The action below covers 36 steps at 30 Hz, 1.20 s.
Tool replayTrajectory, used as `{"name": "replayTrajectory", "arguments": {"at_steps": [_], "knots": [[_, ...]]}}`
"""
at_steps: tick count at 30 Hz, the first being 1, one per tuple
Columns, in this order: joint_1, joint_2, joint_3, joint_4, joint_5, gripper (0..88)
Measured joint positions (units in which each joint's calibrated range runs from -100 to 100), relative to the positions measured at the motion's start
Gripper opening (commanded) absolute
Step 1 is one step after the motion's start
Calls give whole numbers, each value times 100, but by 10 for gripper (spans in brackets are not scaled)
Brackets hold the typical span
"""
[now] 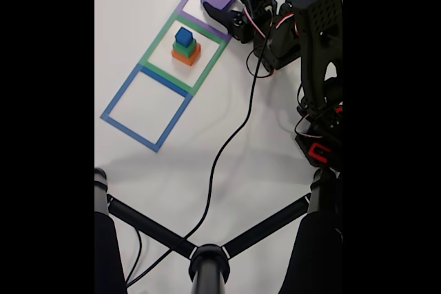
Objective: Tower of hanoi
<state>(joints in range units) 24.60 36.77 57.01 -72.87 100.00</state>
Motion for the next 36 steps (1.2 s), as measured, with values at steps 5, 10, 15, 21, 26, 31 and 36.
{"name": "replayTrajectory", "arguments": {"at_steps": [5, 10, 15, 21, 26, 31, 36], "knots": [[0, 8, 0, -24, 0, 192], [0, 51, 0, -56, 0, 154], [0, 59, 0, -64, 0, 139], [0, -118, 122, 88, 0, 130], [-98, -988, 470, 770, 0, 123], [-180, -2195, 705, 1790, 0, 122], [-221, -3478, 705, 3122, 0, 120]]}}
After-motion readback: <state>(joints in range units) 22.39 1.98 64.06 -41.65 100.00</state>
